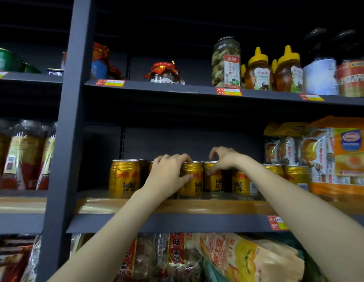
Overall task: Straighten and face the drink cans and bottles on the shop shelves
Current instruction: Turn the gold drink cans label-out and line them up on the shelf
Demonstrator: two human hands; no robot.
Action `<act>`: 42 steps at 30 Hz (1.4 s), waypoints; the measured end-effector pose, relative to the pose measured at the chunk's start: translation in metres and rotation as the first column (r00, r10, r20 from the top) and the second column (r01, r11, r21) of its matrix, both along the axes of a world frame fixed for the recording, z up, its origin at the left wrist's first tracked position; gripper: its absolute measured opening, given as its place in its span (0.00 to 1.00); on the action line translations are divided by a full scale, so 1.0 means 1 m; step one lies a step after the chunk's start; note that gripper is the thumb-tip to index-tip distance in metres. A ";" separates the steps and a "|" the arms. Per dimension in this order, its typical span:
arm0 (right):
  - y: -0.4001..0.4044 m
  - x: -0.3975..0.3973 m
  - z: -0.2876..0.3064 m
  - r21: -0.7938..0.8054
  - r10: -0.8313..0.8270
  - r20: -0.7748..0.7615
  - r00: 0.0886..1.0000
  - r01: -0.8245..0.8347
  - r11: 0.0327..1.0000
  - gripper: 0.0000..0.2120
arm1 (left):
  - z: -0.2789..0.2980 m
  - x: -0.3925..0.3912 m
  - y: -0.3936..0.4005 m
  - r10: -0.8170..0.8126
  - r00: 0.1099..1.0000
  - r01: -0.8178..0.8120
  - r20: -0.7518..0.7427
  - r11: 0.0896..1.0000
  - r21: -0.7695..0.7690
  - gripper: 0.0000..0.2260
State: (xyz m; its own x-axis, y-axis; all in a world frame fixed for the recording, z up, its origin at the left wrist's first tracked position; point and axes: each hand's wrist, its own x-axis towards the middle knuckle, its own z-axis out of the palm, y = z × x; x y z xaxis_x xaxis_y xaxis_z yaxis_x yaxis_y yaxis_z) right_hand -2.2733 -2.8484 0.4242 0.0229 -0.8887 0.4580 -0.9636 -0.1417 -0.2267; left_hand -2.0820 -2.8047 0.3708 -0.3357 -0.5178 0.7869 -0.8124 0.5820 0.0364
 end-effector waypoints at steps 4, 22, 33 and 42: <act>0.022 -0.014 0.008 -0.277 0.205 0.341 0.917 -0.111 0.955 0.24 | 0.002 0.000 0.000 0.012 1.000 -0.012 0.004 1.000 0.012 0.16; 0.134 -0.009 -0.017 -0.482 0.565 0.653 0.504 -0.299 0.824 0.21 | -0.016 -0.036 0.050 -0.364 0.277 0.940 -0.889 0.295 0.173 0.28; 0.129 0.000 -0.040 -0.254 0.270 0.962 -0.046 -0.521 0.815 0.24 | -0.016 -0.013 0.046 -0.658 0.683 0.641 -0.316 0.748 -0.171 0.32; 0.120 0.014 -0.045 -0.375 0.290 0.926 -0.241 -0.510 0.774 0.20 | -0.014 -0.024 0.054 -0.655 0.596 0.674 -0.465 0.723 -0.154 0.30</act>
State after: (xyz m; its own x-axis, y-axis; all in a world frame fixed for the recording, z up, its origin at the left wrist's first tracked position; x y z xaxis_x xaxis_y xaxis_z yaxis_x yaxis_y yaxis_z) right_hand -2.2596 -2.7285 0.3791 0.0700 -0.9389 0.3369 0.4919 -0.2613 -0.8305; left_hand -2.1060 -2.7504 0.3565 -0.2052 -0.3292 0.9217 -0.0758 0.9443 0.3203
